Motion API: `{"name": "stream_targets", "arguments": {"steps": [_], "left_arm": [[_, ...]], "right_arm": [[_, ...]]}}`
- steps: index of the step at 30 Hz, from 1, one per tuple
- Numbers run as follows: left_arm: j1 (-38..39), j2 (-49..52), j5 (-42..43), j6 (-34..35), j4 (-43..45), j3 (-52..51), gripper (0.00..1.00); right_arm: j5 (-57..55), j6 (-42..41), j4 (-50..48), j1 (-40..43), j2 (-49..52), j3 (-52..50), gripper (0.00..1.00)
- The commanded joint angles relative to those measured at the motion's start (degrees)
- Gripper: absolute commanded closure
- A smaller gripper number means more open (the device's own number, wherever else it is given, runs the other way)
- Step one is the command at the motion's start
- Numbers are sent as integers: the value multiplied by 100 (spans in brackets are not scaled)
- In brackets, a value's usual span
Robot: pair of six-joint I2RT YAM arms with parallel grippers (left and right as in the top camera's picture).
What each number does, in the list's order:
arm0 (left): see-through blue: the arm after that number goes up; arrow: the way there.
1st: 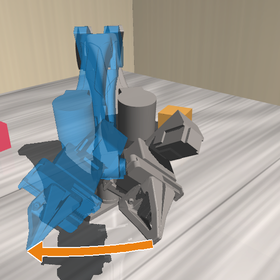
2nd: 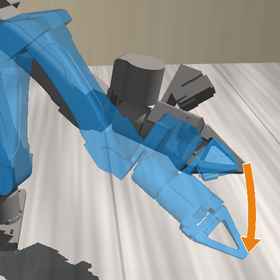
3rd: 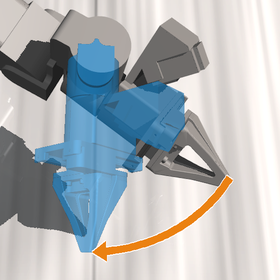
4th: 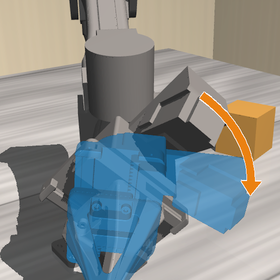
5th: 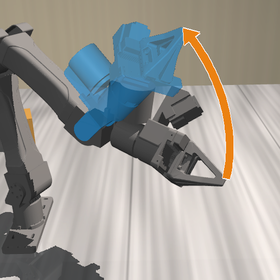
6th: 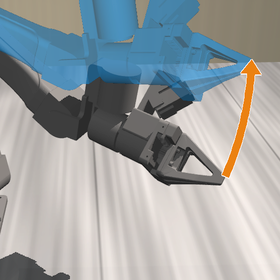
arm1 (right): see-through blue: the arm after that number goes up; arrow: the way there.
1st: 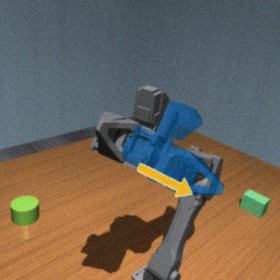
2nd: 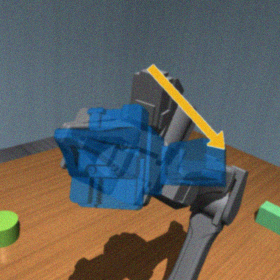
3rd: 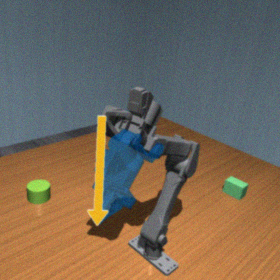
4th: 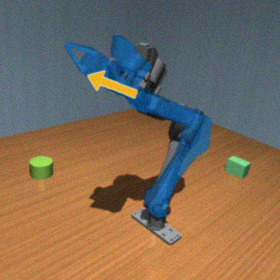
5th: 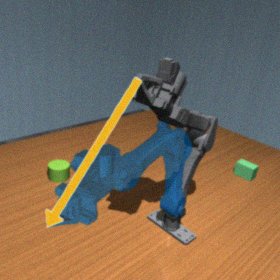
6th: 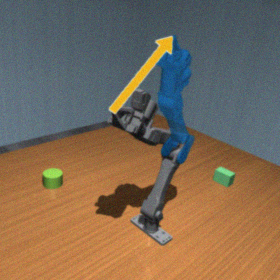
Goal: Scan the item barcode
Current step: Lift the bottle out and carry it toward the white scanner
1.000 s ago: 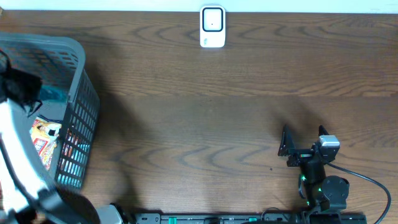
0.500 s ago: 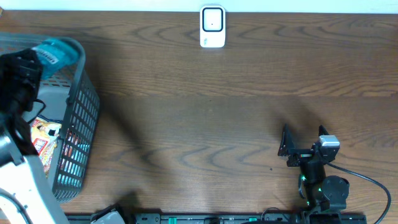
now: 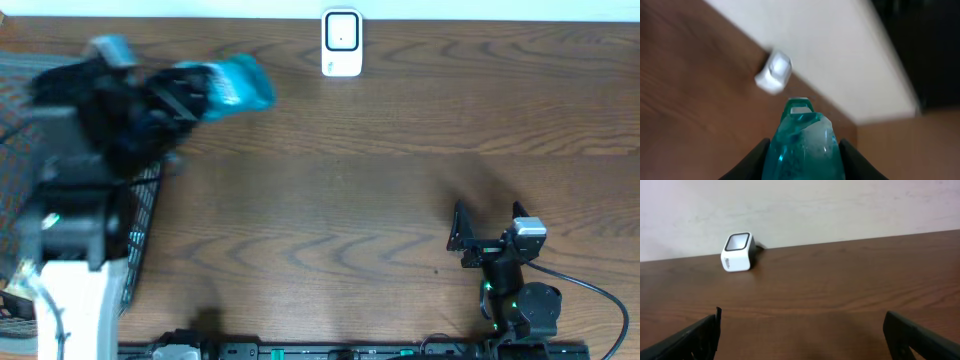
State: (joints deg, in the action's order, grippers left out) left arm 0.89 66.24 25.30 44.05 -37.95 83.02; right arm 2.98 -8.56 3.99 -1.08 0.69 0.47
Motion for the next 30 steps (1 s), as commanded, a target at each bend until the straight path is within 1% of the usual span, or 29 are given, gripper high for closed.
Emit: {"name": "stream_targets", "arguments": {"steps": [1, 6, 12, 17, 22, 30], "left_arm": [[785, 492, 101, -468, 7, 120, 74], [1580, 1355, 103, -638, -13, 120, 74], [2291, 2365, 105, -662, -7, 120, 74], [2695, 3056, 107, -693, 50, 120, 74], [3060, 3626, 109, -627, 398, 120, 74], [3473, 4052, 105, -542, 981, 120, 74]], "right_arm": [[-28, -37, 11, 7, -35, -15, 1], [-28, -37, 11, 7, -35, -15, 1], [-28, -37, 11, 7, -35, -15, 1], [-28, -37, 11, 7, -35, -15, 1], [-28, -37, 11, 7, -35, -15, 1], [-28, -37, 11, 7, -35, -15, 1]]}}
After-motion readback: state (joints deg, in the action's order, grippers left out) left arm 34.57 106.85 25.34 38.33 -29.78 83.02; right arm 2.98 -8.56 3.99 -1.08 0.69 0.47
